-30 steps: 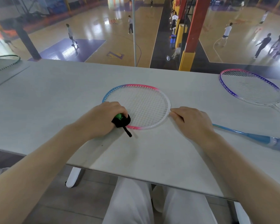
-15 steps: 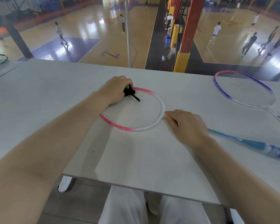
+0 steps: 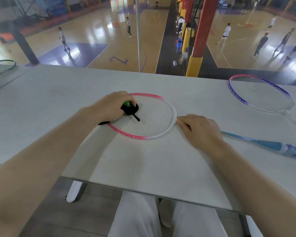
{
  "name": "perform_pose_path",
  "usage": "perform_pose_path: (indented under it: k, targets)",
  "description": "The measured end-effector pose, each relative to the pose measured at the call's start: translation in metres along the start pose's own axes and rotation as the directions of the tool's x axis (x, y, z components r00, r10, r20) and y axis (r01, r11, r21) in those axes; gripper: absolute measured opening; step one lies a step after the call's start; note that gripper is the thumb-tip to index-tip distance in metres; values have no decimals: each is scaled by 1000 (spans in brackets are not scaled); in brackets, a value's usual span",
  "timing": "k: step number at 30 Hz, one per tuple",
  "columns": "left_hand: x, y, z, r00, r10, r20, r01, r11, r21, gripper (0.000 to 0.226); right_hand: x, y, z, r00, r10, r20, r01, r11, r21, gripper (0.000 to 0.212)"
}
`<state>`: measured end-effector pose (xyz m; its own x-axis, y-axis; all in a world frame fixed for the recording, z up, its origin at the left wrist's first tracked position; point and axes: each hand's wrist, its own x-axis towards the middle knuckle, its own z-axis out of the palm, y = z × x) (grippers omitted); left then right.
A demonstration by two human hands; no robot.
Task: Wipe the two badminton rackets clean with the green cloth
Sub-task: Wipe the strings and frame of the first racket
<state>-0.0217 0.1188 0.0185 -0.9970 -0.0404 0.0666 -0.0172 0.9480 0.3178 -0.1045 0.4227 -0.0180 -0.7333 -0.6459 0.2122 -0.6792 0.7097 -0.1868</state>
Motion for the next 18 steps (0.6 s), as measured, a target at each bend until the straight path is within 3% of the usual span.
perform_pose_path:
  k: [8,13,18]
  targets:
    - [-75,12,-7,998,34,57,-30,998,-57,48,-2,1,-2,1000,-9,6,9,1000,23,34]
    - [-56,5,4,996,-12,-84,10,1000,-22,50,-3,0,-3,1000,-8,9,7,1000,29,37]
    - [-20,-20,8,970,-133,-202,151,985,79,47,-3,1,-2,1000,-8,-1,8,1000,25,39]
